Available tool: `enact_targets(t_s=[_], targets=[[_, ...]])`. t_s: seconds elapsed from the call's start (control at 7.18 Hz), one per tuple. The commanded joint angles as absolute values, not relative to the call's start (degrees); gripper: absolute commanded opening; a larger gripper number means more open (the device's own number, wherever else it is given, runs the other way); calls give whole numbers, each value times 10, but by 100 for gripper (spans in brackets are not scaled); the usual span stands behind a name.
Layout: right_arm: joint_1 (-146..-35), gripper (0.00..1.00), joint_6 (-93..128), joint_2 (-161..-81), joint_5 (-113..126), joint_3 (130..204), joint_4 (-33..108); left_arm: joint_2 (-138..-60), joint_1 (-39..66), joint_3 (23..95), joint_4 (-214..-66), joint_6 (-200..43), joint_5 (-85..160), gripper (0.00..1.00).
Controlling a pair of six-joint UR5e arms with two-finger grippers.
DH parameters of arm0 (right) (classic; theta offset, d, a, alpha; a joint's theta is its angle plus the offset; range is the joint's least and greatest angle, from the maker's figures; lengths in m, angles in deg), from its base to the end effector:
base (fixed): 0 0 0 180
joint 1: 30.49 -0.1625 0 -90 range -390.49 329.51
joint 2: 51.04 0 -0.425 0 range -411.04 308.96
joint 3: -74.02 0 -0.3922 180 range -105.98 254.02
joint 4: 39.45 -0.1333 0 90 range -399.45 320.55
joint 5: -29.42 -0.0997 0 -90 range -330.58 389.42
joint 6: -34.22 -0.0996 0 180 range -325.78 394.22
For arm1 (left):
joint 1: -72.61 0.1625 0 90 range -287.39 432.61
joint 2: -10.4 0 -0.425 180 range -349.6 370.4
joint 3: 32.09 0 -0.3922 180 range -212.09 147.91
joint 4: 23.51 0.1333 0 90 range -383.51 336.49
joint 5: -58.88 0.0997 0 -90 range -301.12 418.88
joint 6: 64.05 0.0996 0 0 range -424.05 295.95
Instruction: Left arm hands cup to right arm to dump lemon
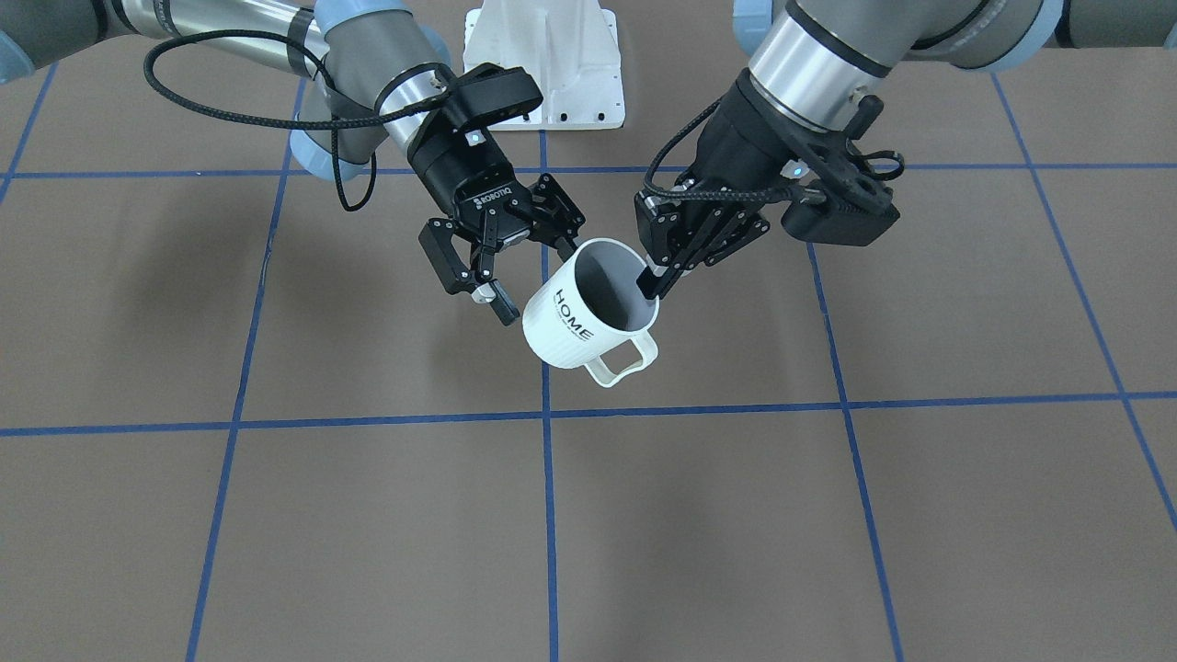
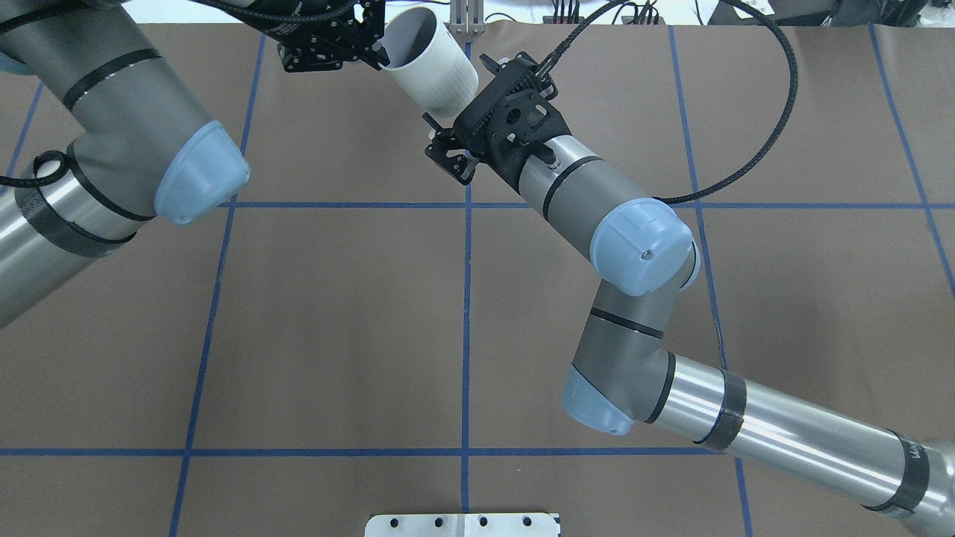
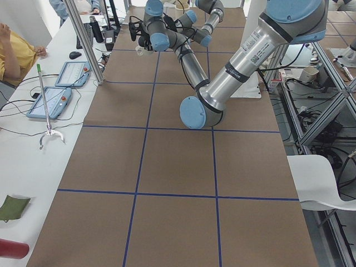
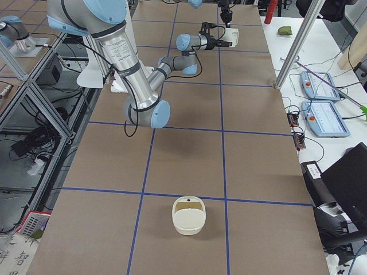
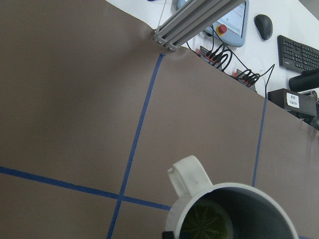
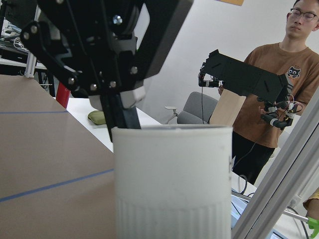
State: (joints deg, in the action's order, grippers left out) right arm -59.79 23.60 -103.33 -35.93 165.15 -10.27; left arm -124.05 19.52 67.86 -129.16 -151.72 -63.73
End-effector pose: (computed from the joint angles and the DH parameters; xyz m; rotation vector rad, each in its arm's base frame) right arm -0.4708 -0.4647 0.1393 1.5666 -0.7375 -0.2713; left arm 0.3200 -0.5586 0.0819 0.1137 1.2852 -0.4135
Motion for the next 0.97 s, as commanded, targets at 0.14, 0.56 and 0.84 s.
enact_targets(t_s=[0.14, 0.56, 0.84], targets=[[-598, 98, 245, -1035, -353, 1650, -103, -1242, 196, 682, -1292, -1519, -637, 0], [-597, 98, 245, -1037, -353, 1650, -103, -1255, 197, 678, -1291, -1519, -638, 0], [-597, 98, 249, -1037, -353, 1650, -103, -1255, 199, 680, -1291, -1519, -638, 0]])
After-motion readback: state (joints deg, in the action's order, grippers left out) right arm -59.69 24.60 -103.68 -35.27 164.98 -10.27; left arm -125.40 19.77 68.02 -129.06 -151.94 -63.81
